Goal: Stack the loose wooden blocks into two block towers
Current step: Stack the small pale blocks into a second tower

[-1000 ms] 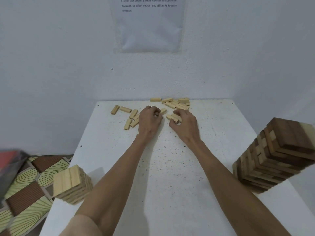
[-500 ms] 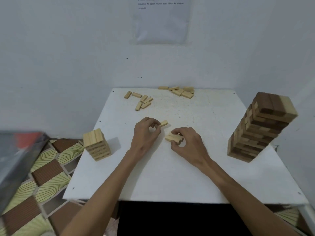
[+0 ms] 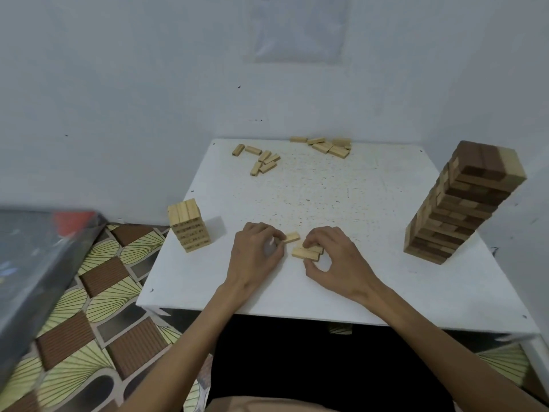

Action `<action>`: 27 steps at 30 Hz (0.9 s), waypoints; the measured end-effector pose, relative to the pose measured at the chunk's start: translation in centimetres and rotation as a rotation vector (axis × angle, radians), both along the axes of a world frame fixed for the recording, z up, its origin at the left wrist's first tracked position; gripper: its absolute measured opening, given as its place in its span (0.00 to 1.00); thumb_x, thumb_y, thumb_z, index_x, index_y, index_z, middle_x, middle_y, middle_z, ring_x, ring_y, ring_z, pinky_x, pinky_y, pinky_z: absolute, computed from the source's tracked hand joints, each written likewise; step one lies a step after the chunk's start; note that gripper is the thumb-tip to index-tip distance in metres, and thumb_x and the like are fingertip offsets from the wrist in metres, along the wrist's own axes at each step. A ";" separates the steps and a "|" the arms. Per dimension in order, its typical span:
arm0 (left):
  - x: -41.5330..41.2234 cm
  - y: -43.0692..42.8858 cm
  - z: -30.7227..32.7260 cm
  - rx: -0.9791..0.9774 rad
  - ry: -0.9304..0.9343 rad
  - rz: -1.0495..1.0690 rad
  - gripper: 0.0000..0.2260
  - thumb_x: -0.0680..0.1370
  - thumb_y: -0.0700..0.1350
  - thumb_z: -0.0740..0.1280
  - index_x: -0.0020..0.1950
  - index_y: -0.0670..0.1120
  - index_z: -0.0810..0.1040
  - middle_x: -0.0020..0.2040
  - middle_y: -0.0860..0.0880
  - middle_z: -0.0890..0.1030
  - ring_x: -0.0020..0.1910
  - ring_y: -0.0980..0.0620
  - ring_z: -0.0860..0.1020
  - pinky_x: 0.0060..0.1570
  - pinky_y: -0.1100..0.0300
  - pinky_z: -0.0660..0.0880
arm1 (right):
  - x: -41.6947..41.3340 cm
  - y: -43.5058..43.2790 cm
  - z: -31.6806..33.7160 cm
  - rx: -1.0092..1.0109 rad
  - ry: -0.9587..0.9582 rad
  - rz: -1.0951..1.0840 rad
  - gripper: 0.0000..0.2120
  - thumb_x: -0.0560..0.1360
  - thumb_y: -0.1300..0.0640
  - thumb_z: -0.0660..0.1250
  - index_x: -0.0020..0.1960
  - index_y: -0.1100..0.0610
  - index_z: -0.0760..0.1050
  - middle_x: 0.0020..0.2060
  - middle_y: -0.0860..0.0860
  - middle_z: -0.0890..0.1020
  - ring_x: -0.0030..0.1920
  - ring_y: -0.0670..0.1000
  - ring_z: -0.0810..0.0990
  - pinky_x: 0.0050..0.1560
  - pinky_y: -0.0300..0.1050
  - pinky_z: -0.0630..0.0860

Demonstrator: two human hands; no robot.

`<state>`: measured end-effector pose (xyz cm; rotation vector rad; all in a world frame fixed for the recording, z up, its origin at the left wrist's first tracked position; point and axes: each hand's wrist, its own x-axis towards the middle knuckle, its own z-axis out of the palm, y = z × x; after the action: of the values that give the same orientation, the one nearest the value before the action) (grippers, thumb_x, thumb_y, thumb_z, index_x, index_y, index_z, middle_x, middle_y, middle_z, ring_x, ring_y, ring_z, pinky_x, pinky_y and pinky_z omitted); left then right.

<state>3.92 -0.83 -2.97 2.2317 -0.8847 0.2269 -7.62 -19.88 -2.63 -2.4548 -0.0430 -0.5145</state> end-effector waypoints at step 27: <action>0.5 0.9 1.7 0.356 -0.100 -0.155 0.36 0.72 0.70 0.62 0.75 0.51 0.71 0.60 0.54 0.76 0.59 0.52 0.70 0.55 0.56 0.65 | 0.5 -1.2 2.1 -0.034 0.298 -0.032 0.31 0.78 0.47 0.68 0.79 0.47 0.64 0.47 0.41 0.71 0.54 0.43 0.66 0.68 0.49 0.67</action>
<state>4.41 0.11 -1.27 2.4767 -1.2266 0.1159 -7.11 -21.06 -0.53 -2.5433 0.1104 -0.1585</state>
